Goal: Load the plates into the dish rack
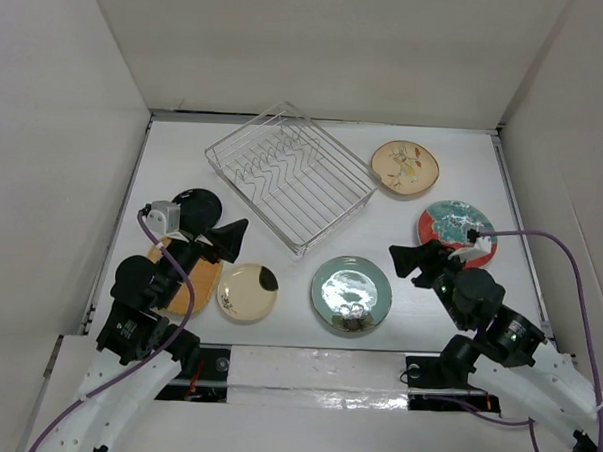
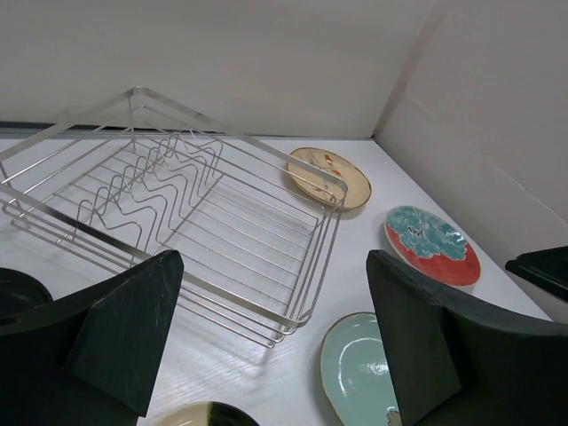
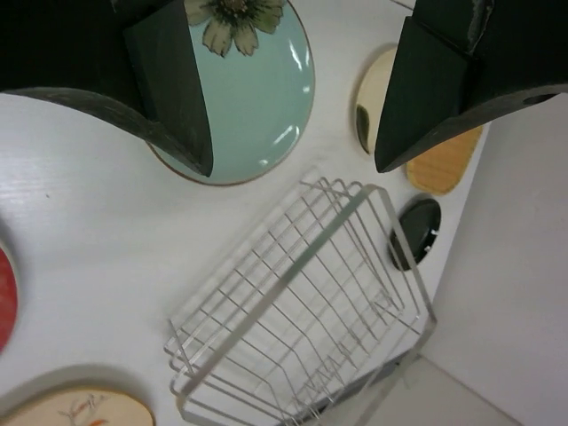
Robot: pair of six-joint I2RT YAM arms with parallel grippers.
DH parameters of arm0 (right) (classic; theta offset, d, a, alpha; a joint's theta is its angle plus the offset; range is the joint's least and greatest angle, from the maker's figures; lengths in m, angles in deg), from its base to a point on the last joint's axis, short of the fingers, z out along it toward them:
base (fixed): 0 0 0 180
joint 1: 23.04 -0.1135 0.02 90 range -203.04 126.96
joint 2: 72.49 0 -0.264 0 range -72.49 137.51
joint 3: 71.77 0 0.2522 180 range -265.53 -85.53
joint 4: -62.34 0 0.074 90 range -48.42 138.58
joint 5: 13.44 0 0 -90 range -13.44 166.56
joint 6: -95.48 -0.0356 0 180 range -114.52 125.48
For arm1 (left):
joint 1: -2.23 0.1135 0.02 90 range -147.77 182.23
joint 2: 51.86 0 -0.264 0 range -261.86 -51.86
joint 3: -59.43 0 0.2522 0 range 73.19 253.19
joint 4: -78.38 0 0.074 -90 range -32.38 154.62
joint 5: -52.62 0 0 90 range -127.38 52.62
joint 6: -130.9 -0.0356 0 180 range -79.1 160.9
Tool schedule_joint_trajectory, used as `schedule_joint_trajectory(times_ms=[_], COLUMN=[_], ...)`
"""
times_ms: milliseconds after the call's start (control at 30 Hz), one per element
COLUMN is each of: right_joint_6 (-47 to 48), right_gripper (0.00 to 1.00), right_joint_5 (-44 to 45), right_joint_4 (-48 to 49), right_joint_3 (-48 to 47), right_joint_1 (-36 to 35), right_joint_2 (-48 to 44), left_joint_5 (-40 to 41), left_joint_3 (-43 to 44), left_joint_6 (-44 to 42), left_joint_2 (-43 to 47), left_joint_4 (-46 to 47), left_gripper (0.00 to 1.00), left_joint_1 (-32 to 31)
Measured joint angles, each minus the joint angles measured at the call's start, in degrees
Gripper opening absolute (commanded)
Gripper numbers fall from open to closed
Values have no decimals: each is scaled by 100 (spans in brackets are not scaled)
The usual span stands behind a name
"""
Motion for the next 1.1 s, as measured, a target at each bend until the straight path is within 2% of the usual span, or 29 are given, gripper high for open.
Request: schedule_joint_trajectory(times_ms=[100,133,200,233,267,367,400,433,500,533,567,633,733,767,800,833,933,1100], right_joint_6=[-179,-229,-337,-393,-446,-662,-723,-807,-949,-992,-1021,-1016,-981,-933,-876,-809,-599,-280], right_gripper=[63,42,20,2,0,0,3,32,59,76,81,86,86,83,77,70,61,59], right_joint_5=[-245,-319,-479,-538,-608,-741,-804,-855,-1038,-1152,-1252,-1561,-2041,-2247,-2511,-2776,-3556,-4487], right_joint_4=[-411,-518,-695,-743,-787,-955,-1019,-1060,-1161,-1176,-1180,-1193,-1185,-1134,-1027,-920,-505,175], right_joint_3=[229,275,308,308,308,313,315,321,334,361,402,520,723,789,870,946,1182,1279], right_joint_1=[297,361,446,474,507,688,778,874,1143,1327,1504,1921,2479,2662,2824,2979,3230,3209], right_joint_2=[-227,-227,-140,-55,52,393,511,614,804,879,940,1056,1294,1408,1569,1753,2391,2990], left_joint_5=[-52,-72,-114,-133,-153,-205,-234,-269,-343,-385,-420,-479,-503,-503,-498,-496,-487,-490], left_joint_3=[0,0,0,0,0,0,0,0,0,0,0,0,0,0,0,0,0,0], left_joint_6=[0,-2,-7,-9,-9,-13,-13,-15,-33,-33,-4,-61,-92,-94,-94,-96,-111,-136], left_joint_2=[-7,-7,4,17,46,166,208,238,275,284,286,286,286,286,286,286,291,291], left_joint_4=[0,0,-4,-4,-4,0,2,9,9,7,9,4,-2,-4,-11,-20,-42,-44], left_gripper=[83,83,82,82,82,77,75,67,53,29,18,2,1,3,6,13,27,33], left_joint_1=[0,0,0,0,0,0,0,0,0,0,0,0,0,0,0,0,0,0])
